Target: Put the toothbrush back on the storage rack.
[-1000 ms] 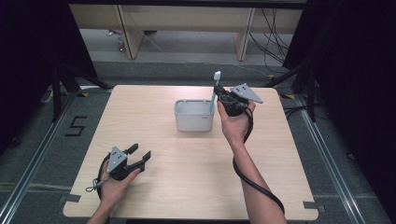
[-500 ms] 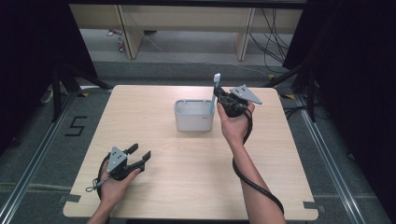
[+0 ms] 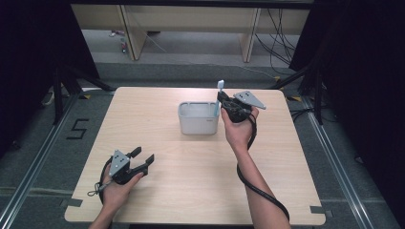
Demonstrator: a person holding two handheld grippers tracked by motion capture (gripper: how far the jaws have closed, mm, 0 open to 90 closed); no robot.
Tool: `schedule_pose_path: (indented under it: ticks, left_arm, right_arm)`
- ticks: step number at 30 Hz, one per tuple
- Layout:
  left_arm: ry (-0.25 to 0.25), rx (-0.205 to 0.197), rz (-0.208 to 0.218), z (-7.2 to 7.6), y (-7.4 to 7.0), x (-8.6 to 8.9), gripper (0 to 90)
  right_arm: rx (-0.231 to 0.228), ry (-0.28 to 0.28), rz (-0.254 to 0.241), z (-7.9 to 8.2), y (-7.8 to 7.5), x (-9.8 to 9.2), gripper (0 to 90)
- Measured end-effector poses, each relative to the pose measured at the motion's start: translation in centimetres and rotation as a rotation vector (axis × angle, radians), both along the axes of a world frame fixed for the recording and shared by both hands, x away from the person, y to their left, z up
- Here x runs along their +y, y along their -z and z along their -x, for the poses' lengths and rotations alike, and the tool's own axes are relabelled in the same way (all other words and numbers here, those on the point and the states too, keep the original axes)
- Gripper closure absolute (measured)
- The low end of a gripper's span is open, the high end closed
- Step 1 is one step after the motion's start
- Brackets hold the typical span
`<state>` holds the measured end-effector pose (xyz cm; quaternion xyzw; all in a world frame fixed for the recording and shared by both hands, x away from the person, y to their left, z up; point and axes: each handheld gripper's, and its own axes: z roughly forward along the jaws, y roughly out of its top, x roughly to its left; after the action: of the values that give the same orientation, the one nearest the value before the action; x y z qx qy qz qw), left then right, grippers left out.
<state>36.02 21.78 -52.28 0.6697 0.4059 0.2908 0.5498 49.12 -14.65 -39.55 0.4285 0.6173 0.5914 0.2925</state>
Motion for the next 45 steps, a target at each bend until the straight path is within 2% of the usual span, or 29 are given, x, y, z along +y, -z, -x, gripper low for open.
schedule_pose_path:
  ticks: [4,7,8,14,15,18,23,25,27,30,32,34,36,37,45]
  left_arm:
    - [0.006,-0.012,0.011,-0.1,0.1,0.0,36.7]
    - [0.006,-0.012,0.011,-0.1,0.1,-0.1,36.7]
    - [0.006,-0.012,0.01,-0.1,0.1,-0.1,36.7]
    - [0.006,-0.011,0.013,-0.1,0.1,0.0,36.7]
    - [0.006,-0.01,0.013,-0.1,0.1,0.0,36.7]
    - [0.006,-0.011,0.012,-0.1,0.1,0.0,36.7]
    - [0.007,-0.011,0.011,-0.1,0.1,-0.1,36.7]
    - [0.007,-0.012,0.012,-0.1,0.1,-0.1,36.7]
    - [0.006,-0.011,0.013,-0.1,0.1,-0.1,36.7]
    - [0.006,-0.012,0.015,-0.1,0.1,0.0,36.7]
    - [0.007,-0.013,0.014,-0.1,0.1,-0.1,36.6]
    - [0.008,-0.015,0.015,-0.1,0.1,-0.1,36.7]
    - [0.008,-0.014,0.014,-0.1,0.1,-0.1,36.7]
    - [0.007,-0.014,0.014,-0.1,0.1,-0.1,36.7]
    - [0.008,-0.014,0.012,-0.1,0.1,-0.1,36.7]
  right_arm:
    - [-0.008,-0.003,0.014,-0.1,0.1,-0.1,84.2]
    - [-0.002,-0.002,0.016,0.0,0.3,0.0,84.2]
    - [0.012,-0.008,0.019,0.1,0.3,0.0,84.2]
    - [0.003,-0.005,0.016,-0.1,0.8,0.0,84.0]
    - [0.024,-0.002,0.01,0.0,0.8,0.0,84.0]
    - [0.011,-0.001,0.017,0.0,1.0,0.0,83.8]
    - [0.032,-0.002,0.016,0.1,1.3,0.1,83.8]
    - [0.021,-0.004,0.035,-0.1,1.4,0.0,83.8]
    - [0.033,-0.006,0.017,-0.1,1.5,0.1,83.7]
    - [0.029,0.001,0.029,-0.1,1.7,0.1,83.7]
    - [0.04,-0.002,0.014,0.0,1.8,0.2,83.7]
    - [0.029,-0.007,0.029,-0.1,1.9,0.2,83.7]
    - [0.04,-0.009,0.032,0.0,2.0,0.2,83.7]
    - [0.027,-0.004,0.038,-0.1,2.0,0.1,83.7]
    - [0.055,-0.002,0.024,0.0,2.5,0.2,83.5]
